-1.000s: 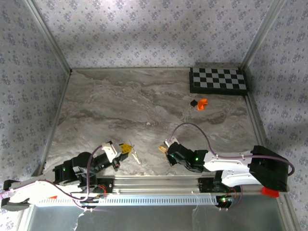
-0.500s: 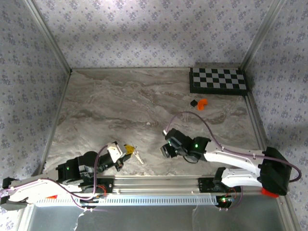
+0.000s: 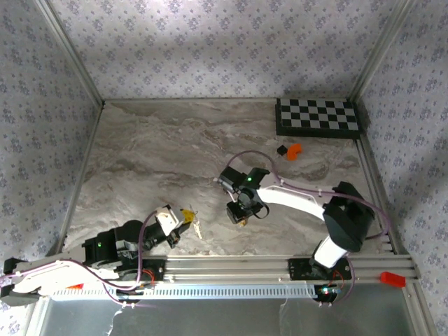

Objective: Put the keys on the keyring

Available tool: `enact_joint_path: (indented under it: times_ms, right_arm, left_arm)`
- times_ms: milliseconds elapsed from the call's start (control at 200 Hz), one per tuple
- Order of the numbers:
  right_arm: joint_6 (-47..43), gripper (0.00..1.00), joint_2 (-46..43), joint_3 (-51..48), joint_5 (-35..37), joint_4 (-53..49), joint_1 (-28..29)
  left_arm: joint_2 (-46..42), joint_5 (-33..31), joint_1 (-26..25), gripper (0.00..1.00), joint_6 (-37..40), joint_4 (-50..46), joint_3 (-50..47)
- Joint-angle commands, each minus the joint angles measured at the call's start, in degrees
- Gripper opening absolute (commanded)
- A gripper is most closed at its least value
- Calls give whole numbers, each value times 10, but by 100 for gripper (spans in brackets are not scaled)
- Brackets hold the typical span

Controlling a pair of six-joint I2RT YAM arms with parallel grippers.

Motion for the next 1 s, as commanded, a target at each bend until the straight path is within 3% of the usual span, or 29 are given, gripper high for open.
enact_joint_path:
  times_ms: [0,375,725,999]
  right_arm:
    - [13,44,32,23,-4,-55,22]
    - [32,36,84,36,45,-41,46]
    - [41,27,95,33,52,-42,43]
    - [30,26,104,33,52,-41,38]
  left_arm:
    - [-10,-24,3,0,-2,13,1]
    - [-42,-26,4,0,-1,8,-10]
    - [-48,-23,4,0,-2,6,-13]
    - [-50,-22,3,0,-3,5,-13]
